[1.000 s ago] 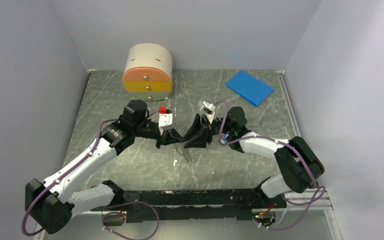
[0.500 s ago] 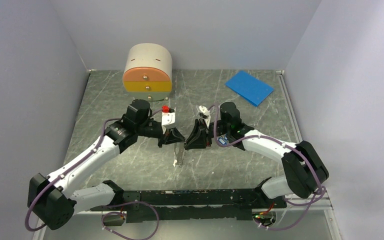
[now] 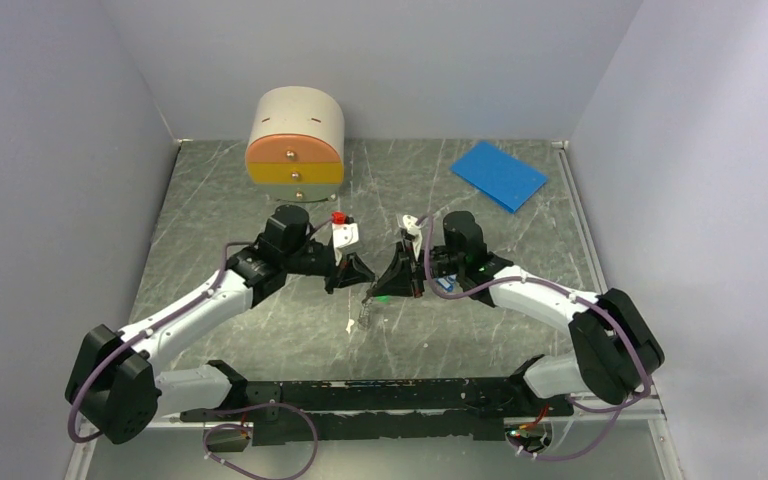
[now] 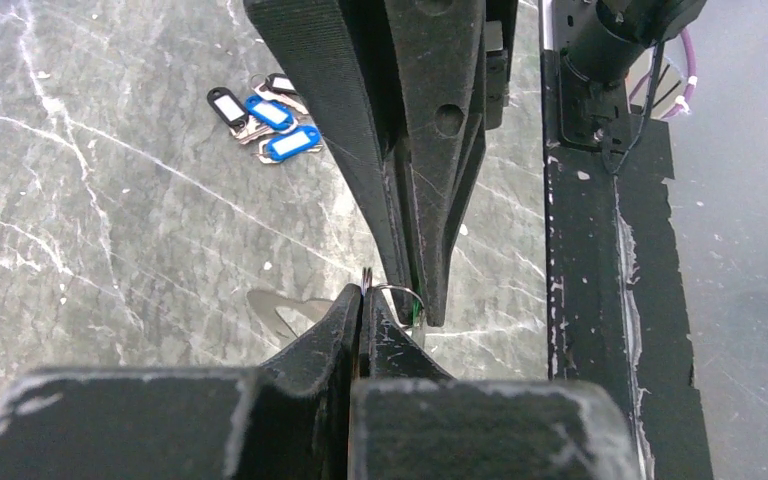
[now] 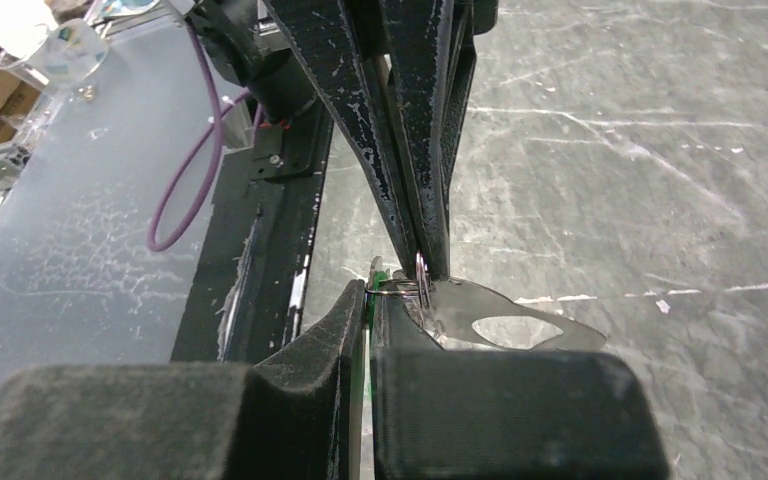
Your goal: Remove the keys from the keyring
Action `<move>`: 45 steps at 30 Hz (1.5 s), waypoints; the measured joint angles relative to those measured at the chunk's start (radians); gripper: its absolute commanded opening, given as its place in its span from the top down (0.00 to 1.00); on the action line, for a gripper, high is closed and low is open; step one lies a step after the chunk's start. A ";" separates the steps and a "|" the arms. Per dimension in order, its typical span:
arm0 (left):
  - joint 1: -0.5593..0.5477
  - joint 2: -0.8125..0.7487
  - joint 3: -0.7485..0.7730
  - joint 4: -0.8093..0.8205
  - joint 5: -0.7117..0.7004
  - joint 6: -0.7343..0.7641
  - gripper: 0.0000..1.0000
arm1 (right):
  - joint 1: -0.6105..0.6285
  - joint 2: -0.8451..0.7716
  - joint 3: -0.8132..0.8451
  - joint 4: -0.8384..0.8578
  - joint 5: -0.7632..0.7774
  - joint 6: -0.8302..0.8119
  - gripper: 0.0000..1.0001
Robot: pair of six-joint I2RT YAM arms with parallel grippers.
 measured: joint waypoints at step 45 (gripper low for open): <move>-0.005 -0.117 -0.477 0.732 -0.338 -0.307 0.53 | 0.072 0.048 0.337 -0.694 0.477 -0.354 1.00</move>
